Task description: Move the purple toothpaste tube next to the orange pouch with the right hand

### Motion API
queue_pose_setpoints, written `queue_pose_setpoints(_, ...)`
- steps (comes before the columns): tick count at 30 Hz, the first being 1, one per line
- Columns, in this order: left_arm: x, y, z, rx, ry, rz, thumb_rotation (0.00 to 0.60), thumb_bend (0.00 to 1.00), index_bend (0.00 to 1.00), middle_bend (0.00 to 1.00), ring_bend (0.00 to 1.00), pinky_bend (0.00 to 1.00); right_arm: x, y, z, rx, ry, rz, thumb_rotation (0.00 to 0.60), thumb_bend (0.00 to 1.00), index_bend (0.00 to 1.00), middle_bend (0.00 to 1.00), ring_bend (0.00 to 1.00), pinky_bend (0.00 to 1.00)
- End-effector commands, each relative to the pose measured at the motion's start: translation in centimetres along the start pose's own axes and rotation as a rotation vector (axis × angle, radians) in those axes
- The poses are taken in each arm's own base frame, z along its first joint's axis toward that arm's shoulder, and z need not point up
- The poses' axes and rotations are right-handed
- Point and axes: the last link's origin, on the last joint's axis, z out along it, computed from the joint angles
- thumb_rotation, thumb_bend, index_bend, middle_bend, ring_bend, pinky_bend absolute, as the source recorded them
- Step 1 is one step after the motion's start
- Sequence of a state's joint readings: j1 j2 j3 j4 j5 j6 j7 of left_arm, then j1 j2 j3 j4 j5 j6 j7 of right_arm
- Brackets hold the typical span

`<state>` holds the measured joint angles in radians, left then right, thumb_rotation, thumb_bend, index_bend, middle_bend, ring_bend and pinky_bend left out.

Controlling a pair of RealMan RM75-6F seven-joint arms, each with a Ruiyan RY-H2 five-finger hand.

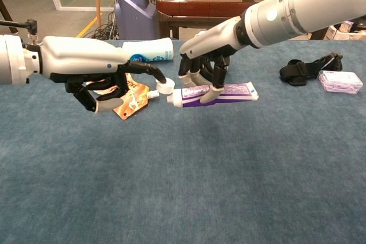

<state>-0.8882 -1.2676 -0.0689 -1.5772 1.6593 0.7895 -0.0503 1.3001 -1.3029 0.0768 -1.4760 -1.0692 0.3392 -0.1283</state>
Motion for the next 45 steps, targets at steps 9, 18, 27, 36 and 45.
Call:
queue_pose_setpoints(9,-0.4,-0.8,-0.8,0.034,-0.001,-0.021,0.600,0.50,0.10,0.76,0.80,0.87,0.1,0.5,-0.1,-0.012,0.054,0.041,0.600,0.81,0.81,0.76,0.57,0.42)
queue_pose_setpoints(18,-0.6,-0.6,-0.8,0.033,0.012,-0.034,0.600,0.50,0.10,0.75,0.80,0.87,0.2,0.3,0.2,-0.002,0.097,0.085,0.600,0.81,0.81,0.76,0.58,0.43)
queue_pose_setpoints(27,-0.5,-1.1,-1.3,0.077,0.041,-0.070,0.600,0.50,0.10,0.72,0.75,0.85,0.0,0.1,0.2,0.006,0.160,0.167,0.600,0.81,0.81,0.76,0.59,0.43)
queue_pose_setpoints(36,0.6,-4.7,-5.8,0.304,0.143,-0.294,0.599,0.33,0.07,0.45,0.49,0.70,-2.4,1.1,-1.0,-0.005,0.219,0.296,0.600,0.81,0.82,0.77,0.60,0.44)
queue_pose_setpoints(45,2.2,-5.6,-7.7,0.362,0.254,-0.612,0.079,0.14,0.01,0.15,0.14,0.35,-3.7,-0.6,-0.9,0.060,0.318,0.418,0.600,0.81,0.83,0.77,0.62,0.50)
